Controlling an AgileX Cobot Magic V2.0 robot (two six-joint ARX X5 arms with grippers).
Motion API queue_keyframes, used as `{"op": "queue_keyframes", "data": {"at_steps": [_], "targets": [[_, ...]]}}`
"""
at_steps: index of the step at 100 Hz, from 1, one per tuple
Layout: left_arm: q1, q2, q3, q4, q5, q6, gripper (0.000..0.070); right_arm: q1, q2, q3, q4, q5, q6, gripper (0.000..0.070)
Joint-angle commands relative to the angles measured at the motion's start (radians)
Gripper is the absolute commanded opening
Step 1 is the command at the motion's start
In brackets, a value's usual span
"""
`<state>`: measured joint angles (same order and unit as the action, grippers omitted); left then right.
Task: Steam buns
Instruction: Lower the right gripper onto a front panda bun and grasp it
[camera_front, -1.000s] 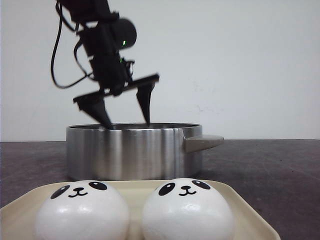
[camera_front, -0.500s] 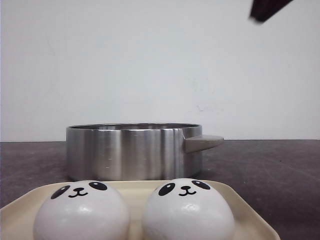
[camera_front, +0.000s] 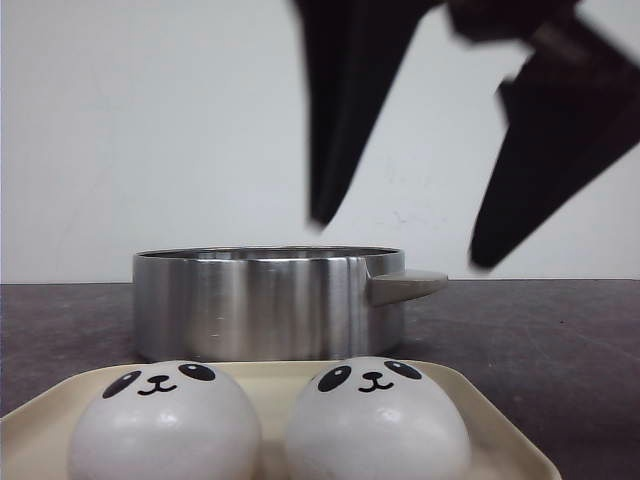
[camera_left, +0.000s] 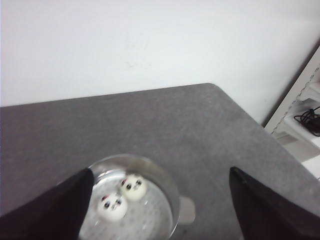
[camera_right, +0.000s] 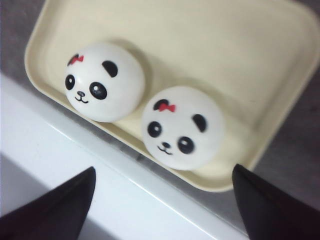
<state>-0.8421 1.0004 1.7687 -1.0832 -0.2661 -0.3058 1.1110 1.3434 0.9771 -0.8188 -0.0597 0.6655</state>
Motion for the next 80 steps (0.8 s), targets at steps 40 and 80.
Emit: {"op": "queue_keyframes", "data": {"at_steps": [40,80], "targets": [[-0.009,-0.121,0.026,-0.106,-0.019,0.01,0.051,-0.01,0.226,0.008,0.064,0.008,0.034,0.0549],[-0.009,-0.126,0.026,-0.106,-0.019,0.057,0.051,-0.021,0.328,0.011,0.122,0.042,0.018,0.0015]]}}
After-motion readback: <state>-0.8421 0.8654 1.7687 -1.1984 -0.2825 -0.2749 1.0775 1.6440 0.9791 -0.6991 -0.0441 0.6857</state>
